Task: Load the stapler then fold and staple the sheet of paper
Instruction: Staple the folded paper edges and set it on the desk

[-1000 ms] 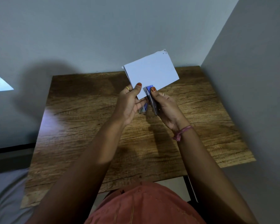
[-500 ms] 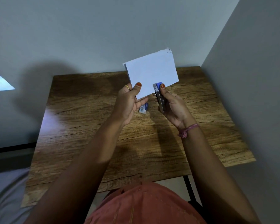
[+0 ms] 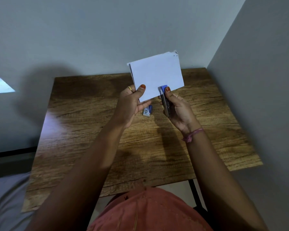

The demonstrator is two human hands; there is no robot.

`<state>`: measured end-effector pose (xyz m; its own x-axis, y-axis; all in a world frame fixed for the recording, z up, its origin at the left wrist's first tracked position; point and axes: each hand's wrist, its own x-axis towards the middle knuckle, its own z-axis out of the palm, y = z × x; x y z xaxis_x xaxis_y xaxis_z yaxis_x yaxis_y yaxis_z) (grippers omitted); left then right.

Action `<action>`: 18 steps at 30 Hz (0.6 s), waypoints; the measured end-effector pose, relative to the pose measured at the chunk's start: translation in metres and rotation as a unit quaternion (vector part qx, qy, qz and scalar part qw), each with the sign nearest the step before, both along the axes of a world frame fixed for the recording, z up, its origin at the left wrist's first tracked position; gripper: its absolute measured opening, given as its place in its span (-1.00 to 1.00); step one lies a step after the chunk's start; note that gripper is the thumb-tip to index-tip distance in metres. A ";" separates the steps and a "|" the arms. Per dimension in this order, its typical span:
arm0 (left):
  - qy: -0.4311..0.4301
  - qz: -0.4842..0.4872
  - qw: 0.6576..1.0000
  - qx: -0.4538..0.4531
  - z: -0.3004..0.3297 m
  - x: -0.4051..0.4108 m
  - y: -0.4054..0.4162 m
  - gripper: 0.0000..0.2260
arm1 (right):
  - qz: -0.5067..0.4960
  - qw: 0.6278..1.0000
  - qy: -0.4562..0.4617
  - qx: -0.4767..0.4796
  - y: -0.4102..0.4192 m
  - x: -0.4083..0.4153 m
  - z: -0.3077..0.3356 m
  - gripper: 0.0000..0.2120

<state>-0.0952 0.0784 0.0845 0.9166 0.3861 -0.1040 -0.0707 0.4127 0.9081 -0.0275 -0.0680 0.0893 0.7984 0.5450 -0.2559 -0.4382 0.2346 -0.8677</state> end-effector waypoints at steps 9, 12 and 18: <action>0.013 0.011 1.000 -0.026 -0.029 -0.004 -0.037 -0.32 | 0.003 0.999 -0.006 0.032 0.008 -0.004 -0.001 -0.73; -0.019 0.019 0.998 -0.057 -0.027 0.002 -0.053 -0.71 | 0.001 1.000 -0.024 0.013 0.014 -0.008 -0.005 -0.74; -0.003 0.080 0.990 -0.116 -0.013 0.011 -0.065 -0.83 | -0.004 0.999 -0.045 0.005 0.012 -0.010 -0.007 -0.85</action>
